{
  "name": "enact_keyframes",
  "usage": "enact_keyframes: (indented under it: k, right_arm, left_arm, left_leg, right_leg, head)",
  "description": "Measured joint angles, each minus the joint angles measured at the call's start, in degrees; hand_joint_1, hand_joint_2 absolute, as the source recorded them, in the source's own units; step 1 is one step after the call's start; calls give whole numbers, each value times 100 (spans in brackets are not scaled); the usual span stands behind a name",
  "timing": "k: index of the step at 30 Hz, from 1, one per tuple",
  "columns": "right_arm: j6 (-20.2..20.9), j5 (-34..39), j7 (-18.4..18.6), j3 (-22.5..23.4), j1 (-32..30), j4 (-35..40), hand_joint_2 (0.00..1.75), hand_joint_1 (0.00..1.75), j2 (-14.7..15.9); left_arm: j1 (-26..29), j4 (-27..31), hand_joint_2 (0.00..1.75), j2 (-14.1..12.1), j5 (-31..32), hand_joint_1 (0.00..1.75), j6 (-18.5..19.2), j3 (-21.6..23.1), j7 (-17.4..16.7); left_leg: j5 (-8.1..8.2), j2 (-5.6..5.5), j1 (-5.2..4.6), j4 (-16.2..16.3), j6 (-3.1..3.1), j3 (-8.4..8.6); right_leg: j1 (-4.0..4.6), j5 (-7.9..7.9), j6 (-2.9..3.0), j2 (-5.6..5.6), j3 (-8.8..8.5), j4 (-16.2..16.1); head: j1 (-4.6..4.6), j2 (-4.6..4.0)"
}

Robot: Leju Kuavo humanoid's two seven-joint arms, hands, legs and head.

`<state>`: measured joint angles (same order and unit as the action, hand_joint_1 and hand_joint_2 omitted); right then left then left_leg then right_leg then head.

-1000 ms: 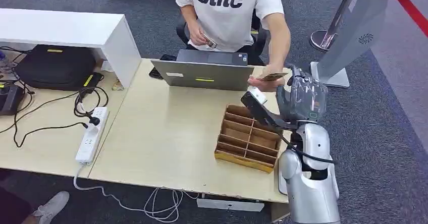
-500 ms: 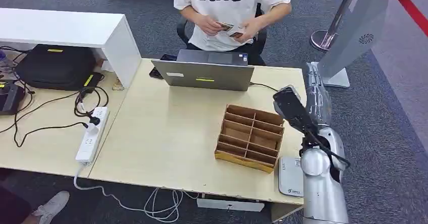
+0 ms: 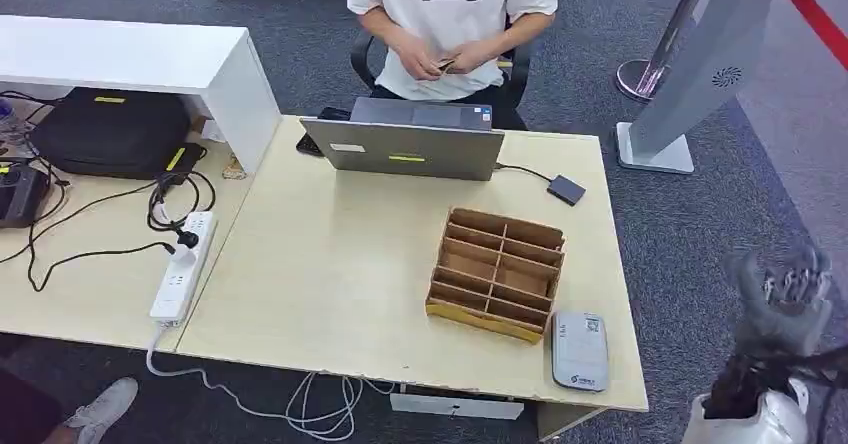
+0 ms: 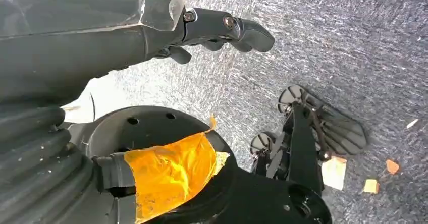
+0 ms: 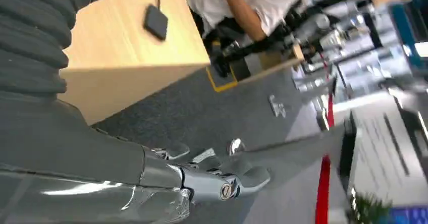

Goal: Pass the card to the sensor for recognition and then transmit it.

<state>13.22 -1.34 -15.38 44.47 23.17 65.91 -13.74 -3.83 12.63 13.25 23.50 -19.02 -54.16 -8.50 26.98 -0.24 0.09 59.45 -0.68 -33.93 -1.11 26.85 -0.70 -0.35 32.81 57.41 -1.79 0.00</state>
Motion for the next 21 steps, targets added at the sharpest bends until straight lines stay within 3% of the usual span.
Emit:
enact_keyframes:
  k: [1,8,10,11,12,18,21]
  right_arm:
    - [159,205,-137,311,-39,-309,175,0,143]
    - [211,253,-185,404,-85,-414,175,0,184]
    - [624,646,-578,1392,-391,-1820,175,0,752]
    - [553,965,-554,2225,-954,-3075,175,0,1068]
    - [464,965,-587,2367,-1115,-3316,175,0,1095]
    - [-419,818,-466,2873,-1532,-4349,175,0,1134]
    - [-1312,256,4,2880,-1571,-4629,175,0,1136]
  left_arm:
    - [-7,0,175,-2,15,0,0,-22,4]
    - [-14,0,175,-2,17,0,0,-28,7]
    - [-37,0,175,-4,39,0,-20,-109,9]
    - [-33,0,175,13,61,0,-133,-133,-31]
    - [-35,0,175,22,72,0,-142,-138,-31]
    - [-39,0,175,13,142,0,-50,-140,-31]
    - [-40,0,175,11,243,0,-33,-140,-44]
  left_leg:
    - [1,1,0,0,0,1]
    - [1,0,0,0,0,0]
    - [4,-3,1,0,-4,2]
    - [14,-34,2,-3,1,1]
    - [17,-32,2,-4,1,1]
    - [22,-6,3,-8,4,7]
    - [21,0,3,-8,3,10]
  right_leg:
    - [0,0,0,0,-1,0]
    - [0,0,0,0,0,0]
    - [2,9,-8,-6,-3,-3]
    - [2,19,-14,-27,-13,-3]
    - [2,21,-12,-24,-12,-2]
    - [3,28,0,-3,-8,0]
    - [3,28,0,-1,-10,0]
  head:
    - [-4,0]
    - [-4,0]
    - [0,0]
    - [-2,0]
    - [-4,0]
    - [-2,0]
    - [0,0]
